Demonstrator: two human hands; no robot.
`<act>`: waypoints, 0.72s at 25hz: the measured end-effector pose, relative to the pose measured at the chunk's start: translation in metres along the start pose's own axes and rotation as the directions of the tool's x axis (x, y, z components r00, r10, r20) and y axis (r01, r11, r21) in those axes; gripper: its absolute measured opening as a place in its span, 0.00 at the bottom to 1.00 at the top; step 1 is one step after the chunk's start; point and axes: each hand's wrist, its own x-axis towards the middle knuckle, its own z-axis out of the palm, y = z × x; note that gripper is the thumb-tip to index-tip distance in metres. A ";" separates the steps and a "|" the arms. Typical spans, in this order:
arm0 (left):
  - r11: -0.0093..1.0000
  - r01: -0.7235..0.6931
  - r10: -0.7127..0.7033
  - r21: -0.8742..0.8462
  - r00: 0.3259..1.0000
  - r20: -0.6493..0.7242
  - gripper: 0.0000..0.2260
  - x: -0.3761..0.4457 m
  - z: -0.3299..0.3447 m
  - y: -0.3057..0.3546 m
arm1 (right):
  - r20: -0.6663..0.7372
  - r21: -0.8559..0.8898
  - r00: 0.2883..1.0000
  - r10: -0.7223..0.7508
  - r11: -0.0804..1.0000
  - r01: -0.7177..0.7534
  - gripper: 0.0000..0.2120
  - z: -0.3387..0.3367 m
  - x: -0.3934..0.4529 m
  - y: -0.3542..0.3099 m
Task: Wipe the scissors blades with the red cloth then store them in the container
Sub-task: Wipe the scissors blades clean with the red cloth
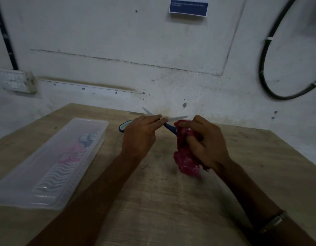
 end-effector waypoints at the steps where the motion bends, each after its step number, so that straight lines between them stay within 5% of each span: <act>1: 0.999 -0.033 0.032 -0.008 0.999 -0.010 0.24 0.000 0.001 -0.003 | 0.037 0.092 0.997 0.064 0.993 -0.067 0.17 -0.004 0.003 0.006; 4: 0.992 -0.117 0.116 -0.042 0.993 -0.014 0.20 0.002 0.003 -0.008 | 0.023 0.250 0.980 0.198 0.948 -0.197 0.18 -0.014 0.005 0.020; 7: 0.980 -0.180 0.182 -0.082 0.983 0.011 0.20 0.000 0.004 -0.002 | 0.166 0.093 0.983 0.074 0.992 -0.090 0.17 -0.005 0.001 0.012; 12: 0.993 -0.056 0.057 -0.101 0.998 0.007 0.20 -0.001 0.001 -0.005 | 0.295 -0.151 0.955 -0.042 0.984 0.090 0.21 0.013 -0.003 0.011; 18: 0.992 0.053 -0.046 -0.118 0.997 0.058 0.20 -0.003 0.003 -0.010 | 0.333 -0.033 0.940 -0.074 0.995 0.090 0.19 0.000 -0.003 0.020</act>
